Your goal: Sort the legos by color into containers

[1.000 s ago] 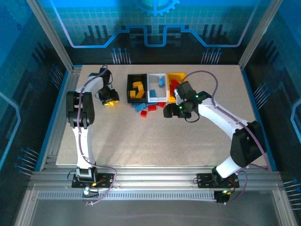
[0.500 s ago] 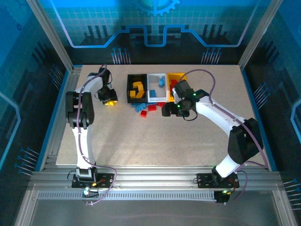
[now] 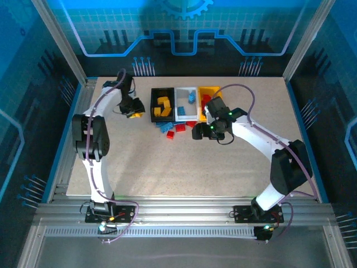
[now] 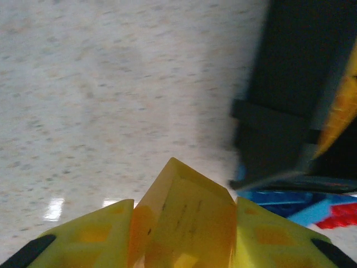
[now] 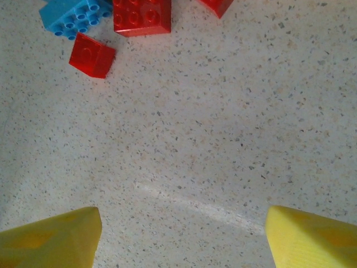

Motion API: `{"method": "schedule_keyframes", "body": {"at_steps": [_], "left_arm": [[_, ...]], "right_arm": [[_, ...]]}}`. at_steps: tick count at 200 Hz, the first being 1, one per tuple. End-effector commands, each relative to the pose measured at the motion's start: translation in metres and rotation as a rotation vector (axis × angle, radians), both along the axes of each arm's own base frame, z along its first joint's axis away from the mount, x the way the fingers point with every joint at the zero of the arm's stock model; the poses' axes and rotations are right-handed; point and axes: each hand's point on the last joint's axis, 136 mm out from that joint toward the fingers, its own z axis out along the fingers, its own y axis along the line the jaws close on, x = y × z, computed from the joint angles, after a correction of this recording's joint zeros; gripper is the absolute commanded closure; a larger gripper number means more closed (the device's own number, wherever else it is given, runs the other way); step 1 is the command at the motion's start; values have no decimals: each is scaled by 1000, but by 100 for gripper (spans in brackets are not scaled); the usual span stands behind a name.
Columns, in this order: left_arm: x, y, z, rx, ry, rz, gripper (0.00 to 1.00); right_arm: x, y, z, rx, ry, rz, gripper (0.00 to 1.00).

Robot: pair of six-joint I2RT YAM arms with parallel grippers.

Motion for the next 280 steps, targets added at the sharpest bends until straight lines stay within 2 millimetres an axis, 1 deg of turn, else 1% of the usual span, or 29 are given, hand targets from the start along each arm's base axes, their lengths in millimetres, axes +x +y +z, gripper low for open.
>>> {"method": "schedule_keyframes", "body": {"at_steps": [1, 17, 28, 45, 60, 79, 102, 126, 147, 156, 160, 171, 193, 212, 222, 229, 233, 238, 241, 244, 248, 252, 257, 271, 280], "left_arm": [[4, -39, 34, -73, -49, -33, 63], [14, -59, 39, -90, -67, -59, 63], [21, -69, 39, -92, -70, -70, 63], [33, -81, 33, -93, -67, -82, 63], [44, -88, 29, -87, -71, -88, 62], [55, -90, 21, -78, -67, -84, 59], [65, -88, 16, -62, -73, -80, 55], [67, -90, 18, -68, -75, -77, 45], [64, -89, 23, -69, -77, -73, 37], [61, -89, 26, -67, -77, -77, 31], [60, -88, 28, -65, -82, -76, 28], [56, -85, 33, -57, -90, -78, 25], [46, -82, 47, -48, -104, -85, 22], [32, -79, 61, -54, -120, -76, 21], [23, -76, 66, -57, -129, -68, 20], [15, -75, 73, -63, -145, -61, 19], [9, -74, 72, -64, -139, -56, 19], [4, -72, 76, -68, -150, -51, 19], [-1, -72, 73, -71, -140, -47, 18], [-5, -71, 76, -75, -147, -45, 18], [-11, -70, 73, -76, -140, -39, 18], [-16, -69, 78, -80, -150, -35, 18], [-26, -67, 72, -80, -133, -27, 17], [-49, -62, 72, -91, -134, -8, 17], [-62, -59, 71, -96, -134, 3, 16]], "right_arm": [[-6, -2, 10, 15, -25, 8, 21], [-8, -9, 12, 15, -30, -5, 21], [-9, -14, 15, 16, -35, -12, 21], [-12, -22, 18, 12, -43, -23, 21], [-15, -29, 21, 9, -49, -36, 21], [-19, -40, 23, 3, -54, -50, 21], [-24, -50, 25, 1, -56, -67, 20], [-27, -57, 22, 7, -55, -77, 20], [-26, -53, 17, 27, -39, -67, 20], [-24, -50, 15, 36, -32, -64, 20], [-23, -49, 15, 41, -30, -62, 20], [-19, -45, 15, 55, -33, -62, 20], [-10, -33, 17, 71, -40, -44, 20], [-5, -16, 12, 62, -15, -16, 21], [-4, -2, 7, 56, 9, 7, 21], [-4, 9, 3, 51, 25, 22, 21], [-3, 15, 0, 43, 33, 31, 21], [-3, 23, -2, 31, 40, 41, 21], [-2, 27, -4, 26, 44, 44, 21], [-1, 33, -6, 21, 48, 51, 21], [0, 40, -7, 17, 53, 60, 22], [0, 47, -10, 10, 59, 66, 21], [2, 55, -12, 2, 64, 72, 21], [6, 80, -16, -7, 65, 91, 22], [8, 93, -23, -21, 69, 95, 22]]}}
